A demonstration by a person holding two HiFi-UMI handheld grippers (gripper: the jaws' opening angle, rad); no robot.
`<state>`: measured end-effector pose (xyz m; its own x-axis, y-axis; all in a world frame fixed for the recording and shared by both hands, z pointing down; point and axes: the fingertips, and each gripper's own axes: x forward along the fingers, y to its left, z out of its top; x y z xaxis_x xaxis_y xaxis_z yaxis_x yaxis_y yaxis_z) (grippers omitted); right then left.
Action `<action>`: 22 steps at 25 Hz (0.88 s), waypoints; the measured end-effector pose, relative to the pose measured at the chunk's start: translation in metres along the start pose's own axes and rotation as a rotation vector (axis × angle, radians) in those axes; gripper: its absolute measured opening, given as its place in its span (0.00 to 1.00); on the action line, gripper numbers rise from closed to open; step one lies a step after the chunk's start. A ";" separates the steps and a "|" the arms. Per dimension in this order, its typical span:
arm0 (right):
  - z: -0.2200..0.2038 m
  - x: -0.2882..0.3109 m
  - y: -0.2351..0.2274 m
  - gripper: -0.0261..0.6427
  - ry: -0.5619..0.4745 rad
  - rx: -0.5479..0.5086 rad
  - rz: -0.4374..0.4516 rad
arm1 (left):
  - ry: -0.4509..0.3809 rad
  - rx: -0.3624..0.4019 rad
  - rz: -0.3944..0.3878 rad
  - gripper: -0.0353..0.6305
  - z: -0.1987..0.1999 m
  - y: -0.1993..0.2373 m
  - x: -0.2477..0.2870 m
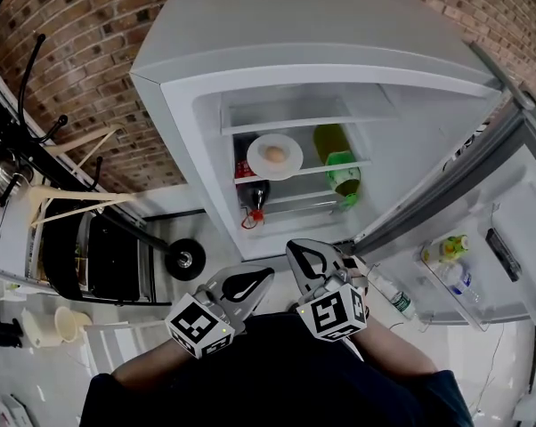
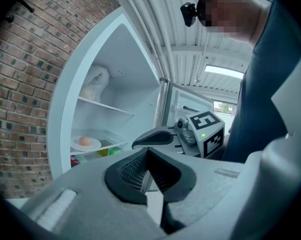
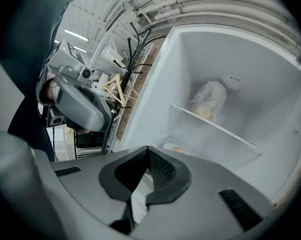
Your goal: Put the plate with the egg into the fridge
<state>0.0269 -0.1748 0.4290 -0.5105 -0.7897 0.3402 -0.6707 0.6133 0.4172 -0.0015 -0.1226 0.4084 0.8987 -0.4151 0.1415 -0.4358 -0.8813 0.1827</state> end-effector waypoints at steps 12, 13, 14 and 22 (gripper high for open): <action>0.002 -0.019 0.030 0.06 -0.150 0.408 0.134 | -0.010 -0.016 0.007 0.05 -0.003 -0.003 -0.001; 0.002 -0.019 0.028 0.06 -0.151 0.418 0.131 | -0.008 -0.016 0.005 0.05 -0.003 -0.003 -0.001; 0.001 -0.019 0.026 0.06 -0.153 0.424 0.129 | -0.007 -0.013 0.002 0.05 -0.003 -0.004 -0.001; 0.000 -0.019 0.032 0.06 -0.149 0.422 0.151 | -0.007 0.019 -0.010 0.05 -0.004 -0.006 -0.001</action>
<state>0.0152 -0.1405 0.4356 -0.6704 -0.7046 0.2328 -0.7271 0.6863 -0.0168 -0.0002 -0.1157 0.4112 0.9032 -0.4081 0.1332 -0.4262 -0.8894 0.1655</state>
